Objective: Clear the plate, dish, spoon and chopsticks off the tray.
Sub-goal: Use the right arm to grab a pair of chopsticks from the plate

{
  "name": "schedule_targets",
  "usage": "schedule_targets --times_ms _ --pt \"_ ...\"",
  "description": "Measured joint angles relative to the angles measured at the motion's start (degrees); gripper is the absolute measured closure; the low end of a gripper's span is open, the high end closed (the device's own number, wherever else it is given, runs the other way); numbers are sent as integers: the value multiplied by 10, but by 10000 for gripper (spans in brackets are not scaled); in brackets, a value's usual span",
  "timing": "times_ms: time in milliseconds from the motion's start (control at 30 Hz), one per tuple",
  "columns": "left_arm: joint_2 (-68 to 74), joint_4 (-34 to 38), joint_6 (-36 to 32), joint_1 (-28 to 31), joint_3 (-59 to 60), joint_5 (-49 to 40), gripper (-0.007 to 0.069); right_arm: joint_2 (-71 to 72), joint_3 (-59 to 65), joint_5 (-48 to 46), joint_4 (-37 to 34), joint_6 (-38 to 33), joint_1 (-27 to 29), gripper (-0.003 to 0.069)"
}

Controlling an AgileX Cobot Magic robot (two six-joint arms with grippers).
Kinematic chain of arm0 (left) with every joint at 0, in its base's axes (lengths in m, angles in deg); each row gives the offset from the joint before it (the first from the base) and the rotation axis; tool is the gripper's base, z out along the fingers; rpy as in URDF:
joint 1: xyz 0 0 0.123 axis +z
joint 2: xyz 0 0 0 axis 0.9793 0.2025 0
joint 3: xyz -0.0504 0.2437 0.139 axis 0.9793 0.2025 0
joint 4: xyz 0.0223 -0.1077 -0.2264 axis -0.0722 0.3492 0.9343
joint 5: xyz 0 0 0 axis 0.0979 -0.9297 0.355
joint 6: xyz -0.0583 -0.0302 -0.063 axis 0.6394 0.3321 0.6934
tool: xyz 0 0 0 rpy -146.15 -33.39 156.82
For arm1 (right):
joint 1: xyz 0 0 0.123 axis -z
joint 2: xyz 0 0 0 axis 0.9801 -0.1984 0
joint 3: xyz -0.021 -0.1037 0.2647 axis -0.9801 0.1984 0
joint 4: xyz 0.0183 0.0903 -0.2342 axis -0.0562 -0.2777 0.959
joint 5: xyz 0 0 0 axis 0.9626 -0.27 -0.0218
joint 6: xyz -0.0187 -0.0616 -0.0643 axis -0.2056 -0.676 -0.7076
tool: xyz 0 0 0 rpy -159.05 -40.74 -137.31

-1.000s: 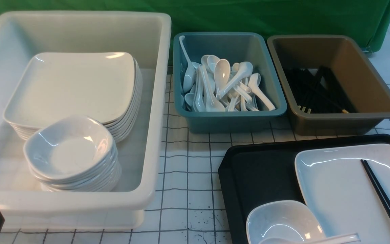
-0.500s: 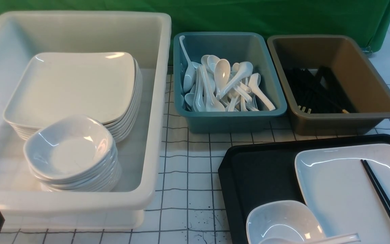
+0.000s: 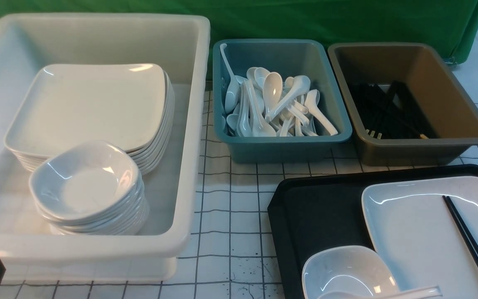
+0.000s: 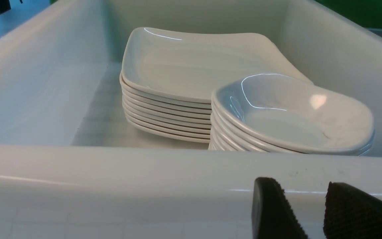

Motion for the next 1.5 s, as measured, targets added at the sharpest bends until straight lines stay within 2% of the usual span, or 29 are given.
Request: schedule_targets --times_ms 133,300,500,833,967,1167,1267,1400,1500 --pt "0 0 0 0 0 0 384 -112 -33 -5 5 4 0 158" --pt "0 0 0 0 0 0 384 -201 -79 -1 7 -17 0 155" --pt "0 0 0 0 0 0 384 -300 -118 24 12 -80 0 242" --pt "0 0 0 0 0 0 384 -347 -127 19 27 -101 -1 370" --pt "0 0 0 0 0 0 384 -352 -137 -1 26 -101 -2 492" --pt "0 0 0 0 0 0 384 -340 -207 -100 13 -99 -5 490" --pt "0 0 0 0 0 0 384 -304 -282 -149 7 -99 -16 490" --pt "0 0 0 0 0 0 384 -274 -367 -134 2 -99 -32 490" --pt "0 0 0 0 0 0 384 -295 -471 -75 -8 -99 -36 490"
